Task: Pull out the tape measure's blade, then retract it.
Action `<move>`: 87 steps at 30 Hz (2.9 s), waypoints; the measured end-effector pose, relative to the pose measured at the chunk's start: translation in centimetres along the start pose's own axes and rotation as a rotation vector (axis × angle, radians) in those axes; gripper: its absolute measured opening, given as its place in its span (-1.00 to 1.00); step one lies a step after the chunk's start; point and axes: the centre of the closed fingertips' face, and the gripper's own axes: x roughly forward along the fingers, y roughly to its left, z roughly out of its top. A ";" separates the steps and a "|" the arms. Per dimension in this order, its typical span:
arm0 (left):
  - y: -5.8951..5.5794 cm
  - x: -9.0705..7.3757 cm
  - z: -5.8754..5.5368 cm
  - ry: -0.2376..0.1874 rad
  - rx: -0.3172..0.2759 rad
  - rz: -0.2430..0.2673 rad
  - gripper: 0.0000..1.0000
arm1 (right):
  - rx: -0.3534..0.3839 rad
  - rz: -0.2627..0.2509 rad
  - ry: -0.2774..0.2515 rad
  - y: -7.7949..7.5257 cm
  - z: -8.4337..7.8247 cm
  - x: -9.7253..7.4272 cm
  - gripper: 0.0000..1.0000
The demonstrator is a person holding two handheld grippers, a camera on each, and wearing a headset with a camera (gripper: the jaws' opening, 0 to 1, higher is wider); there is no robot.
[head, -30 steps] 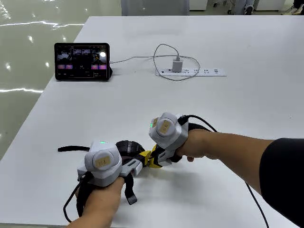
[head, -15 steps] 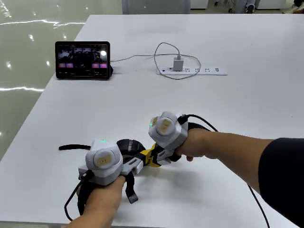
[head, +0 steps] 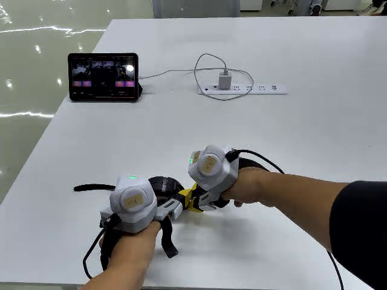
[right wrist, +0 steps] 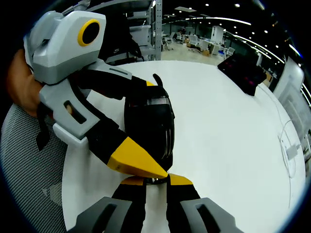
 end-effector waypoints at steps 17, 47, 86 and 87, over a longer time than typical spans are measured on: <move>0.1 -0.3 0.7 0.100 0.094 -0.146 0.31 | 0.028 -0.050 -0.022 -0.1 -1.3 -1.9 -0.74; 2.4 -4.6 -0.5 0.156 0.207 -0.391 0.98 | 0.276 -0.207 -0.175 0.2 -8.3 -10.8 -0.22; 6.0 -8.0 -0.5 0.134 0.311 -0.351 0.98 | 0.405 -0.332 -0.238 2.3 -19.3 -19.1 0.82; 6.0 -8.0 -0.5 0.136 0.313 -0.351 0.98 | 0.403 -0.329 -0.236 2.4 -19.4 -19.1 0.83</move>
